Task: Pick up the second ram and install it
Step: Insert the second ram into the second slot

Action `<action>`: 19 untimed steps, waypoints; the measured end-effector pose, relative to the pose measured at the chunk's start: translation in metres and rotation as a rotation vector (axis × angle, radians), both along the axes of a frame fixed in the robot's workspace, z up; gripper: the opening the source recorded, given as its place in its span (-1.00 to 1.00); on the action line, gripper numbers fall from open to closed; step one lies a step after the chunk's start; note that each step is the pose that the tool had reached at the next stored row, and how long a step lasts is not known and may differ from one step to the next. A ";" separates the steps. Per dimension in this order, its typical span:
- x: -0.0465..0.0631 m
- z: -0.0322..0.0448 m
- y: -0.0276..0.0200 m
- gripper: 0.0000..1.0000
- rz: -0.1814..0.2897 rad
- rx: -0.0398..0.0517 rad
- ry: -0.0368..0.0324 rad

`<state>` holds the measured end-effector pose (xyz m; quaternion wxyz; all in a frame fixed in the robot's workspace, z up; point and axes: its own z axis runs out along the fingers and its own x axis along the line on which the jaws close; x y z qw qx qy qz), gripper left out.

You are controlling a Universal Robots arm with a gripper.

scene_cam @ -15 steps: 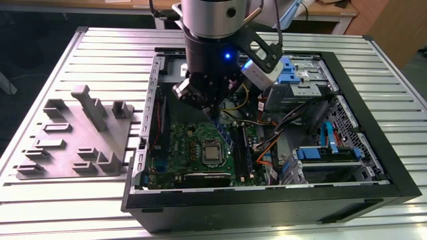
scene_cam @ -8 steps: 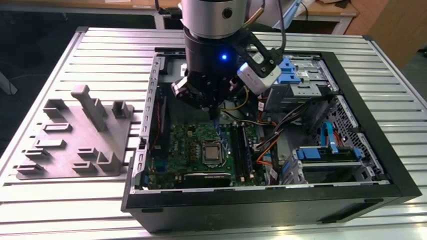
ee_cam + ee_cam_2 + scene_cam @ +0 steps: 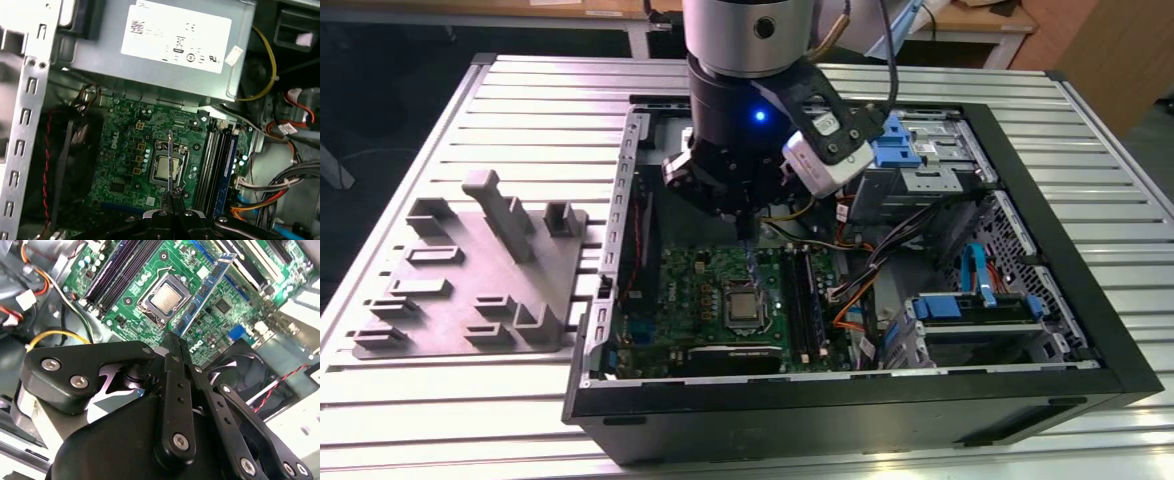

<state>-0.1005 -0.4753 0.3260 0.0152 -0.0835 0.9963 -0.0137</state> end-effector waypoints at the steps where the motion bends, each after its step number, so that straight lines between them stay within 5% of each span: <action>1: 0.000 -0.0001 0.0000 -0.76 -0.019 0.0000 0.0000; 7: 0.000 -0.0003 0.0000 -0.76 -0.124 -0.0001 0.0000; 19: 0.007 -0.0010 0.0000 -0.76 -0.130 0.0000 0.0000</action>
